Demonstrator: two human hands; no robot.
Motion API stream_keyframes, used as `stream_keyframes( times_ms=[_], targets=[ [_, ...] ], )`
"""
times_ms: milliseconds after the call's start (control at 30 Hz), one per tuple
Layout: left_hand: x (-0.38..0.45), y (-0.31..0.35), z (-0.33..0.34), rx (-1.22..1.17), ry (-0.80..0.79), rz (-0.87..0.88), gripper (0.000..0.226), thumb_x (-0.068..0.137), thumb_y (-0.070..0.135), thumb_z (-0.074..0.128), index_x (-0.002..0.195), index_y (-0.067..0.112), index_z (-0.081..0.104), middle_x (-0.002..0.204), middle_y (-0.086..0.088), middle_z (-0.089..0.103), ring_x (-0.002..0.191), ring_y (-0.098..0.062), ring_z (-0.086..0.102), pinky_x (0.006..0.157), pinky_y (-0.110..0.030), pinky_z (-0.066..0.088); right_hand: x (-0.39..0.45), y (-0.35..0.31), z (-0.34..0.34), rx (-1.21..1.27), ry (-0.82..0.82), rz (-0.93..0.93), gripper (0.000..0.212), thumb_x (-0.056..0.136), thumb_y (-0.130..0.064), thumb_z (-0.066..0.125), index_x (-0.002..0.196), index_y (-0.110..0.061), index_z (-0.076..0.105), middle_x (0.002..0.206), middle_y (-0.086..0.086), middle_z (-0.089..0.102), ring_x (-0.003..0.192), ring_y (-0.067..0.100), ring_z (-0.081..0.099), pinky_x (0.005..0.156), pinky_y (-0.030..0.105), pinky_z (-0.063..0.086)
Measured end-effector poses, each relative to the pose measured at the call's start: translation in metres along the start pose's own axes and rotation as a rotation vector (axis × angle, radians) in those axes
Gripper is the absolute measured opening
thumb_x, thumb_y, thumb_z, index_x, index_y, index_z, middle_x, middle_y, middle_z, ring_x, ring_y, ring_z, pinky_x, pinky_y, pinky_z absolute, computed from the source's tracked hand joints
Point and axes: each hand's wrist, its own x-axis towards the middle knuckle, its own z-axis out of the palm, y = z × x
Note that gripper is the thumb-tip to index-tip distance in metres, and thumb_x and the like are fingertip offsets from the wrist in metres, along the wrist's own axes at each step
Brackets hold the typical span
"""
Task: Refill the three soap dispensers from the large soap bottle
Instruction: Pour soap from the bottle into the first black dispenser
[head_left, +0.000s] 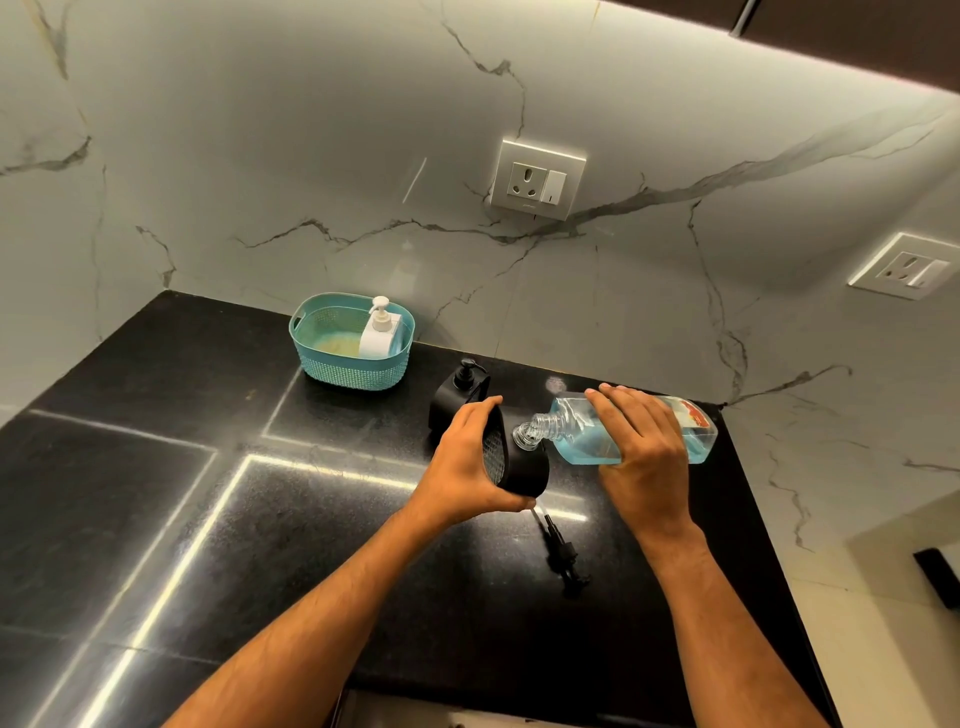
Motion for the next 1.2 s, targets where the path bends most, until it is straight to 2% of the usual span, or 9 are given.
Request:
stream_keyframes(
  times_ms=[533, 1200],
  targets=[
    [0.0011, -0.0002, 0.0, 0.001, -0.009, -0.003, 0.131, 0.055, 0.044, 0.101, 0.16, 0.016, 0.028, 0.152, 0.003, 0.04, 0.138, -0.013, 0.042, 0.12, -0.035, 0.039, 0.0012, 0.0009, -0.0001, -0.001, 0.002, -0.006, 0.082, 0.061, -0.014, 0.097, 0.135, -0.008, 0.064, 0.135, 0.014, 0.065, 0.127, 0.034, 0.06, 0.107, 0.053, 0.049],
    [0.0012, -0.001, 0.0021, 0.001, 0.002, -0.006, 0.132, 0.052, 0.044, 0.102, 0.159, 0.017, 0.03, 0.15, 0.004, 0.041, 0.136, -0.012, 0.043, 0.118, -0.031, 0.039, 0.001, 0.0009, -0.0016, -0.011, 0.009, -0.019, 0.08, 0.061, -0.013, 0.098, 0.134, -0.007, 0.065, 0.134, 0.014, 0.066, 0.126, 0.034, 0.061, 0.109, 0.05, 0.047]
  ],
)
